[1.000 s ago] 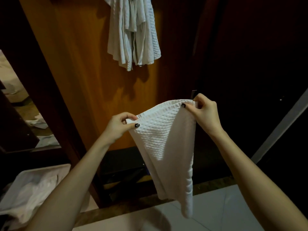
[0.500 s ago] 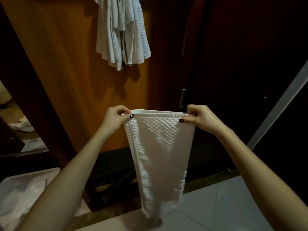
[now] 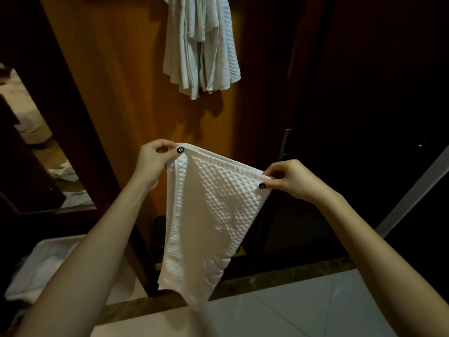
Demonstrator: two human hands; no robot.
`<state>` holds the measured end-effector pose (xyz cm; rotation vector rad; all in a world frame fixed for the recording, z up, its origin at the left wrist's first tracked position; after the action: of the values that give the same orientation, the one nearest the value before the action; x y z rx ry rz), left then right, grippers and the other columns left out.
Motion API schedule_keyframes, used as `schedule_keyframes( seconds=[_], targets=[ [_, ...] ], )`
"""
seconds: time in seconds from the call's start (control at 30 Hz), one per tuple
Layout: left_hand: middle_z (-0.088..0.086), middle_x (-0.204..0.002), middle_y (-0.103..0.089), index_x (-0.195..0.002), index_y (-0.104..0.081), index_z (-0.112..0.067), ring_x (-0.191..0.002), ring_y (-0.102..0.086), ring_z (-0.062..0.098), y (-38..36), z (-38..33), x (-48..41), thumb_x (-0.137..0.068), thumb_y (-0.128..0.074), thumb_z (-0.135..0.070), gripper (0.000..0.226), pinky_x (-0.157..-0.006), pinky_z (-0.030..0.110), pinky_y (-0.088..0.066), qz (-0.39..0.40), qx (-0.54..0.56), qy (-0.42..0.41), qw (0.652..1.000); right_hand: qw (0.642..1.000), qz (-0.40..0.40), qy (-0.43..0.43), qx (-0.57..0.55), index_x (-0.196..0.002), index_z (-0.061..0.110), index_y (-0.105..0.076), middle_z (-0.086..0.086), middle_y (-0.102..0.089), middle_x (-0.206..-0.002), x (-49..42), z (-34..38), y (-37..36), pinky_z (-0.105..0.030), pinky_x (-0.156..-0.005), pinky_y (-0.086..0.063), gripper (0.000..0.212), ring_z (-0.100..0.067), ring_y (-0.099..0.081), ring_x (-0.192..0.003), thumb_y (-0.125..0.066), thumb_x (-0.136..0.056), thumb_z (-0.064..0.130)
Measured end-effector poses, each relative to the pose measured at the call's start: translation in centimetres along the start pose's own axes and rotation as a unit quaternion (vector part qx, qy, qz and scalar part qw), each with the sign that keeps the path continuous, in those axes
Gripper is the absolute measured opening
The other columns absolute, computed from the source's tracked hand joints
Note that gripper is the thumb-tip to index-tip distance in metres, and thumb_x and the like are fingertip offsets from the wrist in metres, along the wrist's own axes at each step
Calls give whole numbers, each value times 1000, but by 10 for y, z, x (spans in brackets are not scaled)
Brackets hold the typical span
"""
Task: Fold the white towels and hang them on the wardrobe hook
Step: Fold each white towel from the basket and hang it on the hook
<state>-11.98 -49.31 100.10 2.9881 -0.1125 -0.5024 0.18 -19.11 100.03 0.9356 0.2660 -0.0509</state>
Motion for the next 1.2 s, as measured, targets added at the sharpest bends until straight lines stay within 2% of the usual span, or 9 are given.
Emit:
schedule_keyframes(
  seconds=[0.2, 0.47, 0.6, 0.7, 0.77, 0.83, 0.93, 1.07, 1.2],
  targets=[
    [-5, -74, -64, -74, -66, -22, -63, -57, -9, 12, -16, -2, -79, -74, -6, 19, -60, 4, -42, 55, -105, -56, 991, 999, -53, -4, 11, -82, 21, -65, 6, -65, -80, -5, -4, -8, -26, -59, -53, 15, -10, -64, -72, -68, -87, 35],
    [-4, -69, -60, -75, -62, -21, -52, -53, -9, 10, -16, 3, -84, -68, -2, 22, -52, 3, -36, 46, -124, -69, 989, 986, -142, -27, 86, -77, 21, -56, 11, -54, -70, -20, 0, 8, -13, -47, -33, 23, -4, -53, -58, -71, -85, 36],
    [-8, -70, -59, -74, -60, -23, -52, -52, -10, 4, -20, 1, -85, -68, -5, 22, -49, 3, -35, 41, -179, -94, 978, 981, -164, -37, 96, -77, 14, -51, 5, -54, -68, -24, 0, 19, -21, -44, -35, 28, -9, -51, -55, -70, -88, 31],
    [-7, -75, -62, -80, -61, -18, -65, -55, -3, -5, -29, 0, -87, -66, -9, 13, -54, 6, -37, 32, -269, -140, 952, 979, -169, -40, 104, -96, 15, -56, 2, -59, -84, -25, 1, 23, -26, -50, -44, 18, -13, -57, -66, -66, -91, 29],
    [-2, -78, -63, -82, -61, -15, -68, -56, 3, -10, -33, 2, -86, -65, -6, 11, -56, 5, -39, 24, -259, -156, 953, 976, -167, -38, 136, -104, 12, -62, 0, -57, -92, -25, -1, 26, -24, -57, -42, 19, -15, -57, -77, -64, -93, 28],
    [-3, -78, -61, -81, -60, -15, -71, -57, 7, -16, -38, 7, -84, -63, 0, 16, -62, 7, -41, 34, -212, -165, 963, 969, -167, -31, 182, -94, 11, -64, 1, -50, -91, -24, -6, 32, -27, -60, -38, 19, -17, -53, -77, -60, -95, 30],
    [-5, -77, -64, -74, -64, -25, -72, -58, 5, -31, -39, 13, -81, -59, 8, 34, -67, 16, -44, 112, -189, -150, 964, 965, -162, -46, 201, -91, 18, -57, 1, -53, -89, -17, -23, 38, -31, -60, -39, 14, -21, -56, -76, -55, -97, 31],
    [-11, -71, -66, -68, -69, -30, -60, -61, 22, -52, -19, 9, -84, -55, 6, 42, -53, 26, -44, 103, -267, -58, 956, 982, -149, -83, 81, -96, 22, -58, 1, -64, -77, -12, -36, 19, -33, -53, -52, 1, -14, -64, -64, -58, -95, 22],
    [-4, -80, -68, -75, -70, -25, -64, -63, 26, -69, 0, 18, -88, -56, 2, 33, -54, 29, -50, 46, -250, -1, 967, 983, -122, -97, -98, -118, 33, -65, 8, -69, -89, -11, -31, -1, -20, -53, -55, 37, -6, -67, -67, -57, -92, 8]
  ],
)
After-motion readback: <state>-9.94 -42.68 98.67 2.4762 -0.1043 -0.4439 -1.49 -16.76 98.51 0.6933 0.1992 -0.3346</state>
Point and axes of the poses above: each hand's wrist, its own x-axis away from the middle knuckle, its own y-axis out of the back of the hand, z = x × y, the point moved 5 cm from there along -x, towards the middle knuckle
